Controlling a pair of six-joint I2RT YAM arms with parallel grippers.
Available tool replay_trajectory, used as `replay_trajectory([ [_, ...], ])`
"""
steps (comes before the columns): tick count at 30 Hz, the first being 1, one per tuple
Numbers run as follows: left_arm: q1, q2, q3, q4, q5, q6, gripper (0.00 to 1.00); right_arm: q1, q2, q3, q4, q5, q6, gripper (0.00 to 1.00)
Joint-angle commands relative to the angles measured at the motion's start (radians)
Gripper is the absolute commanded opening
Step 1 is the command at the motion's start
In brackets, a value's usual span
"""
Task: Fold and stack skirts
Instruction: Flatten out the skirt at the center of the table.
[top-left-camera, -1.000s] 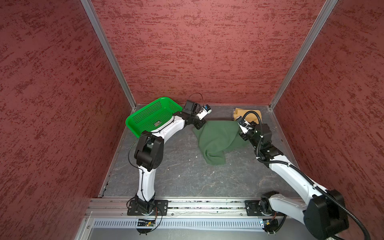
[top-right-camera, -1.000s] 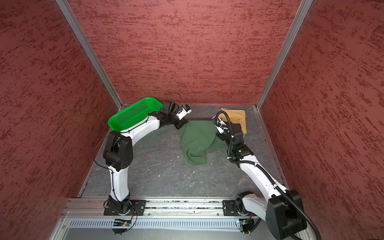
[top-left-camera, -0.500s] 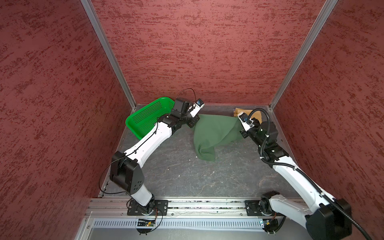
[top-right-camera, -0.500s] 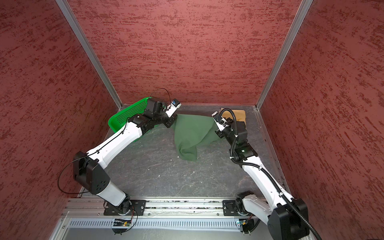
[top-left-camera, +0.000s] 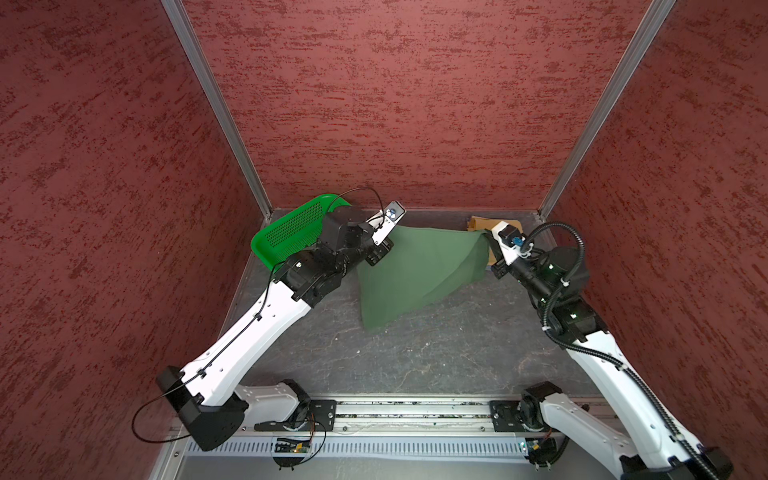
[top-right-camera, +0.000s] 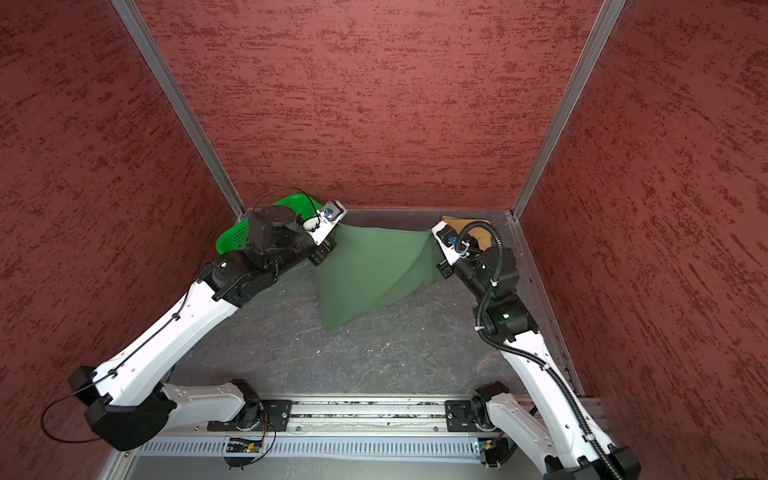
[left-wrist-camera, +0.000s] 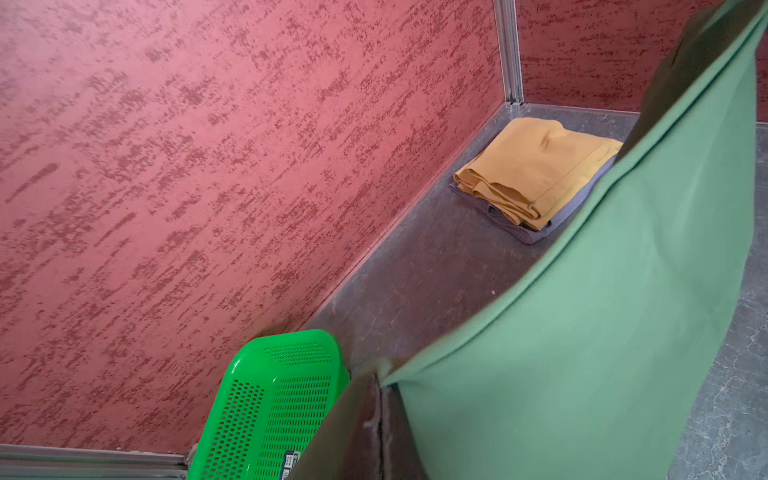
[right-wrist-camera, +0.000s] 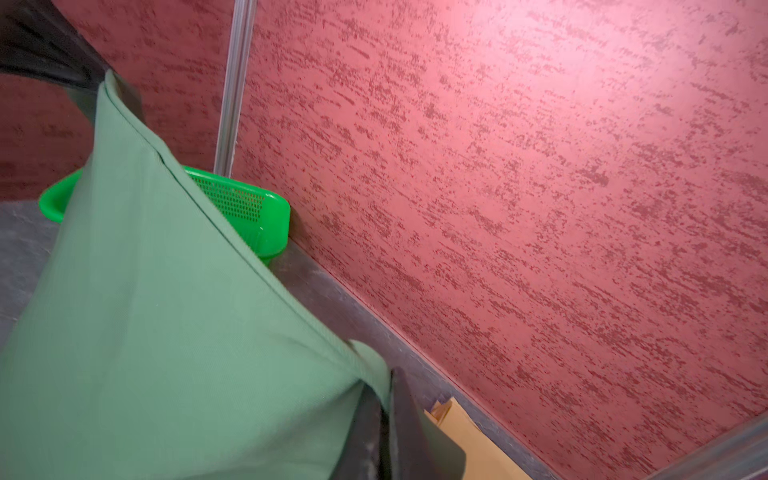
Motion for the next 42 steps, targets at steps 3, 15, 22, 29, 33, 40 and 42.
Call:
replay_trajectory([
  [3,-0.002,-0.020,-0.002,0.045,-0.099,0.055,0.00,-0.005,0.007,0.061,-0.004,-0.005,0.088,0.00],
  [15,0.190,0.274,0.220,0.141,0.056,0.059,0.00,-0.004,0.243,0.120,0.071,0.217,0.176,0.00],
  [22,0.232,0.498,0.491,0.141,0.101,0.070,0.00,-0.004,0.360,0.181,0.220,0.304,0.159,0.00],
  [29,0.232,0.579,0.663,0.096,0.136,0.091,0.00,-0.004,0.349,0.192,0.270,0.337,0.130,0.00],
  [33,0.209,0.452,0.429,0.166,0.166,0.119,0.00,-0.005,0.255,0.067,0.226,0.306,0.146,0.00],
  [40,0.106,0.170,-0.090,0.251,0.145,0.081,0.00,0.023,0.091,-0.158,0.092,0.232,0.290,0.00],
  [42,0.066,0.101,-0.205,0.241,0.092,0.032,0.00,0.047,0.059,-0.213,0.059,0.196,0.350,0.00],
])
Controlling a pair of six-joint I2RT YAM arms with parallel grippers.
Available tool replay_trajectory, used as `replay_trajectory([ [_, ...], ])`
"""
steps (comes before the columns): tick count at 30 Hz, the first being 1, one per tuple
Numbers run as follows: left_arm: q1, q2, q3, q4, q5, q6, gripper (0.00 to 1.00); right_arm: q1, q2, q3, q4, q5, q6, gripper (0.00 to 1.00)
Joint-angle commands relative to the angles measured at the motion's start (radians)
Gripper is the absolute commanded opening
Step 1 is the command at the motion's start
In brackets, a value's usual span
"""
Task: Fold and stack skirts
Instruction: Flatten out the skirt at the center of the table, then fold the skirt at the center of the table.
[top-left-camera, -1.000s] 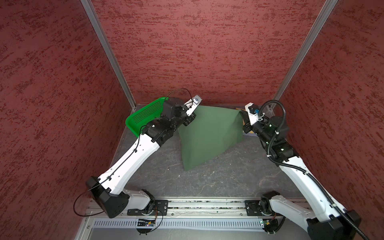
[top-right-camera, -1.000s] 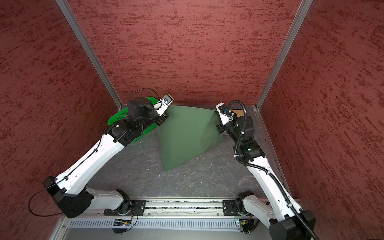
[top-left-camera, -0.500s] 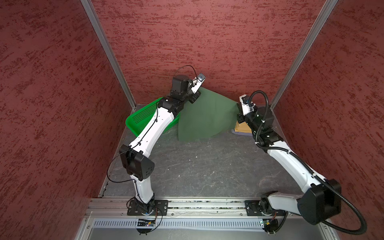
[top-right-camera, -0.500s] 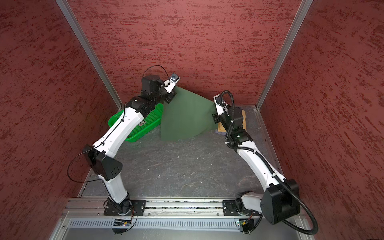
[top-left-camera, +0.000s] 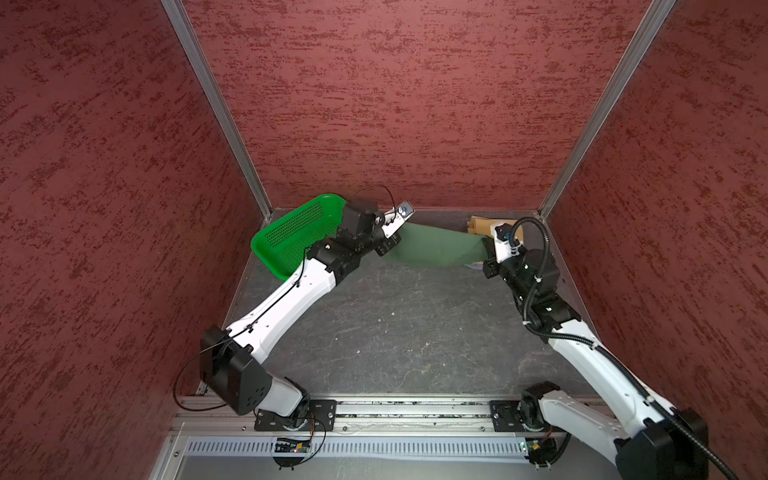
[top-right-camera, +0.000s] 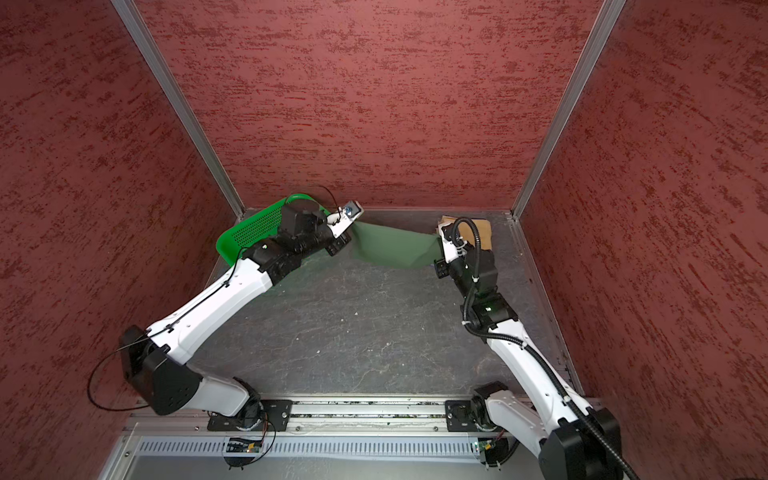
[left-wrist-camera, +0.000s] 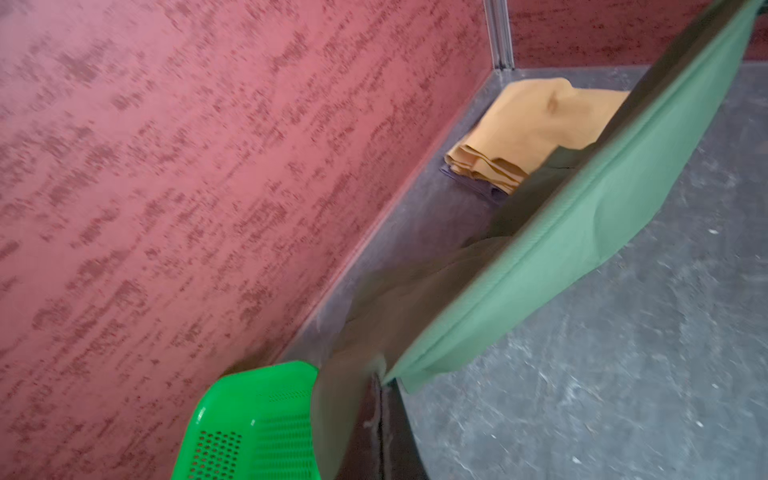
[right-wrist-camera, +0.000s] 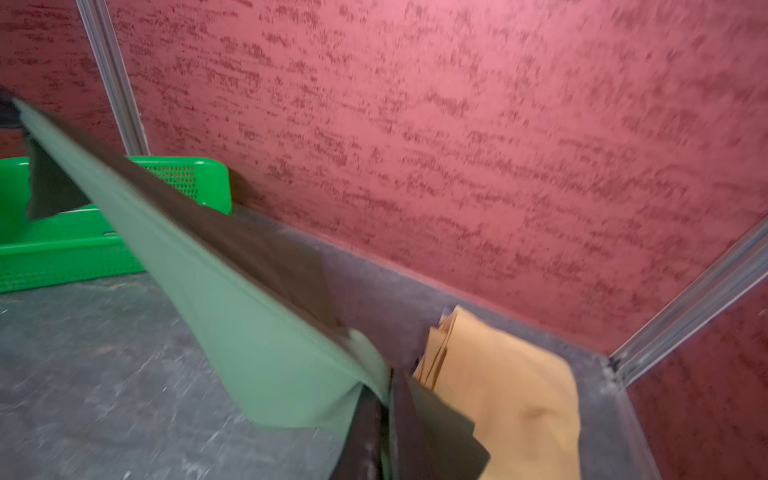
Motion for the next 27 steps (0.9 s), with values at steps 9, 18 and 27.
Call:
replay_trajectory([
  [9,-0.089,-0.298,-0.395,-0.064,-0.309,-0.403,0.00,0.156,-0.025,-0.132,-0.248,-0.151,0.404,0.00],
  [18,-0.091,-0.397,-0.474,-0.118,-0.398,-0.456,0.00,0.300,0.034,-0.204,-0.276,-0.233,0.546,0.00],
  [27,-0.064,-0.190,-0.336,-0.021,-0.394,-0.263,0.00,0.298,0.083,-0.160,-0.331,-0.004,0.588,0.00],
])
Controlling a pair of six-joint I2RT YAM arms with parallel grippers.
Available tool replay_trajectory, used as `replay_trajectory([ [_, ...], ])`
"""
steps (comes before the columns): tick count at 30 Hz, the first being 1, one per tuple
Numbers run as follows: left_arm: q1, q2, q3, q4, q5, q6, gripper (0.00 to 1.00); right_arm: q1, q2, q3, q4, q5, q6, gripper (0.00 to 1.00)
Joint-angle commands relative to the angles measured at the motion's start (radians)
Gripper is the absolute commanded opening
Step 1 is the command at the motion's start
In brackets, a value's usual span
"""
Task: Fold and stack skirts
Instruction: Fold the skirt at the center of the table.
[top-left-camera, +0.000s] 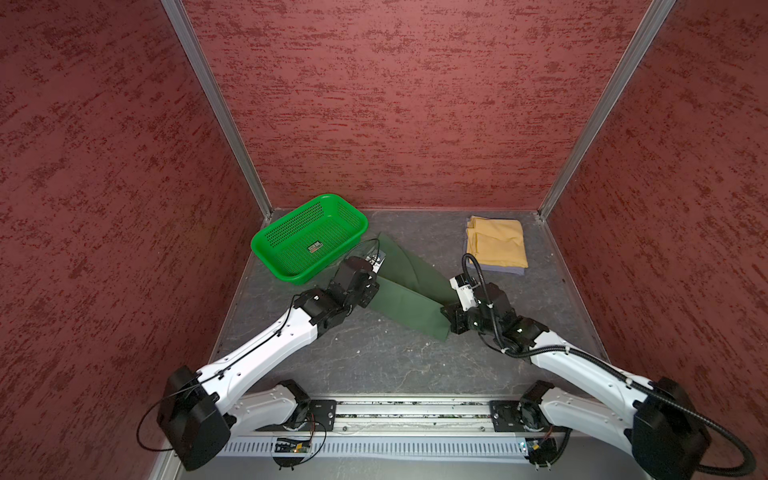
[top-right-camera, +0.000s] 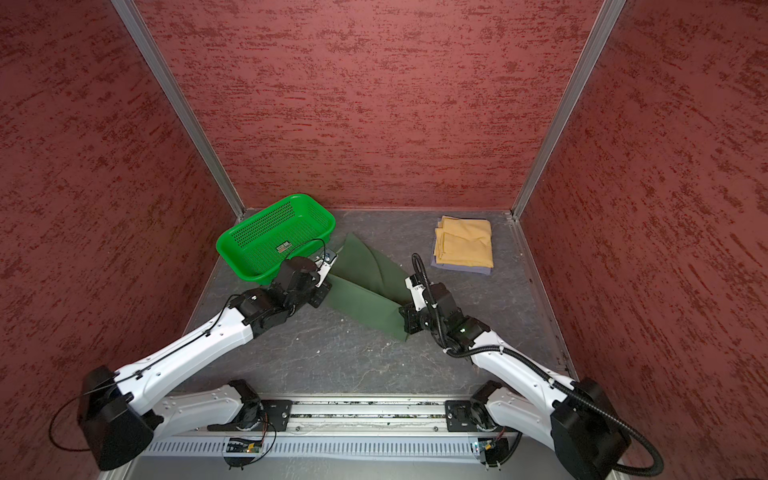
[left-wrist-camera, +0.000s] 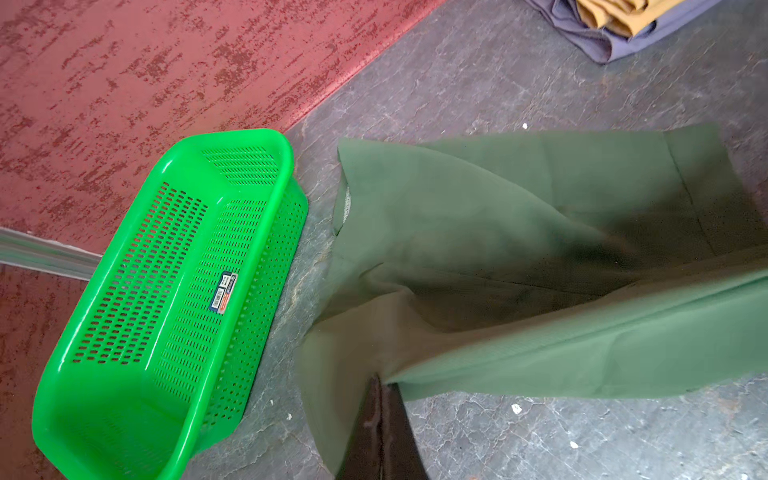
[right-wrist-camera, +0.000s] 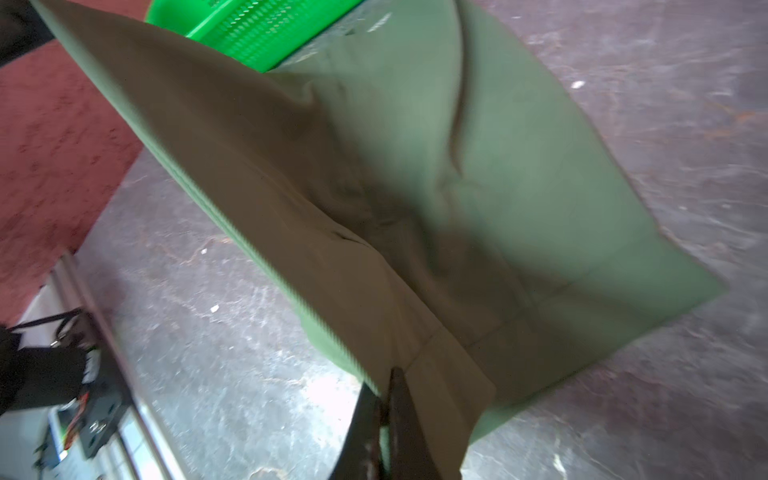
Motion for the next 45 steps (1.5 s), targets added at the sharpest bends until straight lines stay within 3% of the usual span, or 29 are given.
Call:
replay_trajectory([
  [1,0.039,0.085,0.116,0.071,-0.044,0.090,0.00,-0.005,0.024,0.041,-0.076,0.175,0.036,0.00],
  [7,0.100,0.269,0.280,0.099,0.039,0.134,0.00,-0.012,0.128,0.135,-0.098,0.281,0.008,0.00],
  [16,0.115,0.495,0.431,0.098,0.105,0.162,0.00,-0.039,0.298,0.256,-0.163,0.389,-0.028,0.00],
  [30,0.099,0.732,0.602,0.104,0.172,0.147,0.00,-0.130,0.451,0.305,-0.045,0.343,-0.048,0.00],
  [45,0.106,0.932,0.743,0.090,0.109,0.128,0.00,-0.242,0.603,0.364,0.038,0.283,-0.082,0.00],
])
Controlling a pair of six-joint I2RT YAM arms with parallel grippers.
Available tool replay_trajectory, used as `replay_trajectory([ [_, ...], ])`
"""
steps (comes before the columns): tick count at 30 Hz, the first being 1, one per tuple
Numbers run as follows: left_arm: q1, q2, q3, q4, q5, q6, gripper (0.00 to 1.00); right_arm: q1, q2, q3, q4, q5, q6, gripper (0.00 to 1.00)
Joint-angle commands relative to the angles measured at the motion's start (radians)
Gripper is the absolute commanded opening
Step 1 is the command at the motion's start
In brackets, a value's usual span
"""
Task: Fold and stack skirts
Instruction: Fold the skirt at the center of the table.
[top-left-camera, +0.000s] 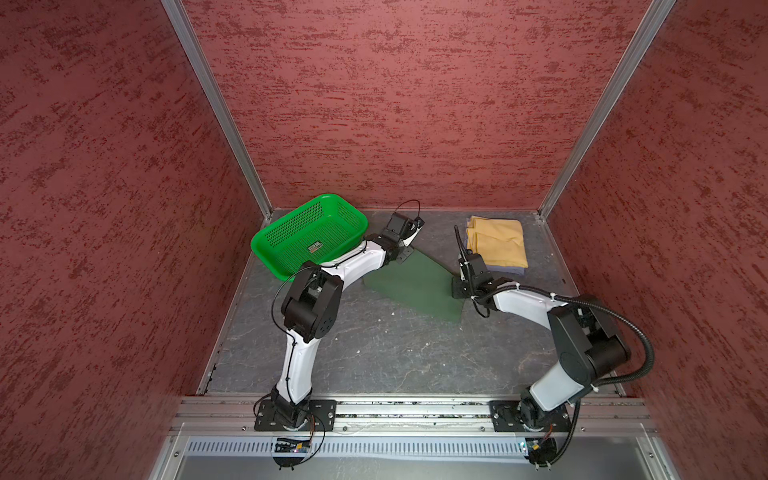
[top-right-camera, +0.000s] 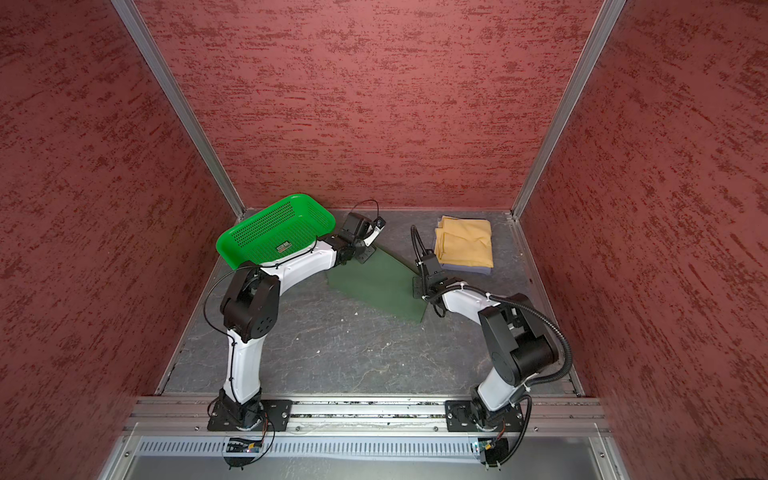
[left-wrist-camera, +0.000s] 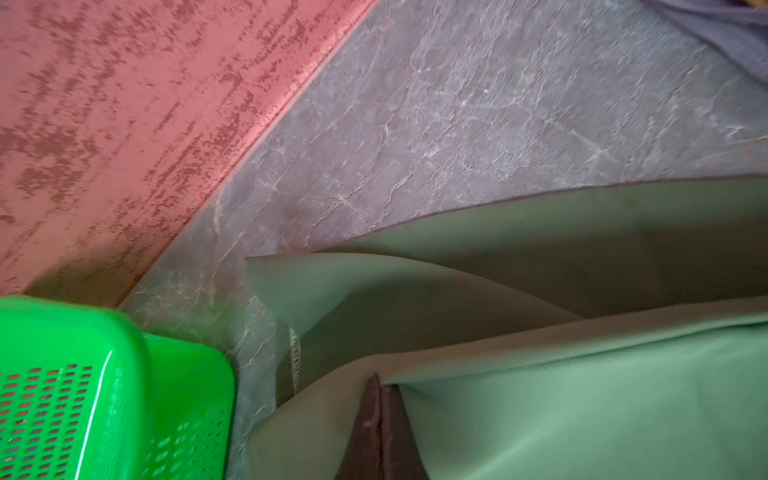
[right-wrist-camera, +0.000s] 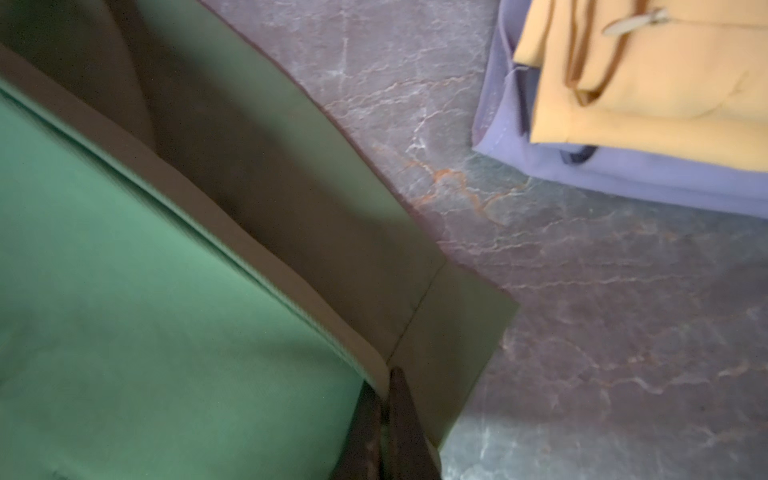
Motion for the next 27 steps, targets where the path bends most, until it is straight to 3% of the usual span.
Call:
replay_trajectory([
  [1,0.005,0.042,0.050,0.006,-0.025,-0.023,0.00,-0.029,0.030,0.048,0.044,-0.015,-0.016,0.01],
  [5,0.009,0.081,0.070,0.000,-0.034,-0.034,0.00,-0.058,0.069,0.075,0.053,-0.042,-0.025,0.04],
  [6,0.010,0.086,0.072,0.000,-0.035,-0.036,0.05,-0.065,0.080,0.085,0.055,-0.048,-0.028,0.05],
  [8,0.009,0.086,0.071,0.004,-0.040,-0.044,0.27,-0.077,0.100,0.105,0.051,-0.057,-0.033,0.08],
  [14,0.006,0.030,0.042,0.039,-0.014,-0.051,0.58,-0.109,0.152,0.170,0.036,-0.098,-0.052,0.15],
  [19,-0.024,-0.092,-0.069,0.108,0.072,-0.007,0.69,-0.142,0.164,0.212,0.013,-0.134,-0.059,0.25],
  [27,-0.163,-0.317,-0.363,0.250,0.212,0.178,0.80,-0.182,0.063,0.187,-0.011,-0.134,-0.067,0.53],
])
